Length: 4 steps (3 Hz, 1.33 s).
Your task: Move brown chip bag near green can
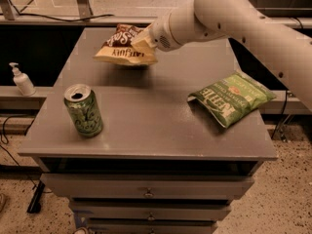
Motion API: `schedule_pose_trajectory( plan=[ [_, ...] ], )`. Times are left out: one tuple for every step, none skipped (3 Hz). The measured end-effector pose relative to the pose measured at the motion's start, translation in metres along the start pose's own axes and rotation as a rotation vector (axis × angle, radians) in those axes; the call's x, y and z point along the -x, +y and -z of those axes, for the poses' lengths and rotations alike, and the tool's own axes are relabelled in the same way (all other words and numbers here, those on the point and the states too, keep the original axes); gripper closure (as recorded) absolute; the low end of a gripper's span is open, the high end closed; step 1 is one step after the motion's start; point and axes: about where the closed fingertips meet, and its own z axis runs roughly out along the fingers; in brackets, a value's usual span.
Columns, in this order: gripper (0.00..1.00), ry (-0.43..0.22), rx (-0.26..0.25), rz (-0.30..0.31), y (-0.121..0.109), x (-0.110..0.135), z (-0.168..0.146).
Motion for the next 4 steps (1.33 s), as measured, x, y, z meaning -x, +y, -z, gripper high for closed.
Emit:
schedule_pose_trajectory(
  plan=[
    [1.0,-0.039,0.088,-0.01,0.044,0.006,-0.004],
    [1.0,-0.069,0.148,-0.025,0.081,0.009,0.0],
    [1.0,-0.083,0.184,-0.046,0.108,0.007,0.006],
    [0.83,-0.08,0.21,-0.072,0.122,0.003,0.005]
  ],
)
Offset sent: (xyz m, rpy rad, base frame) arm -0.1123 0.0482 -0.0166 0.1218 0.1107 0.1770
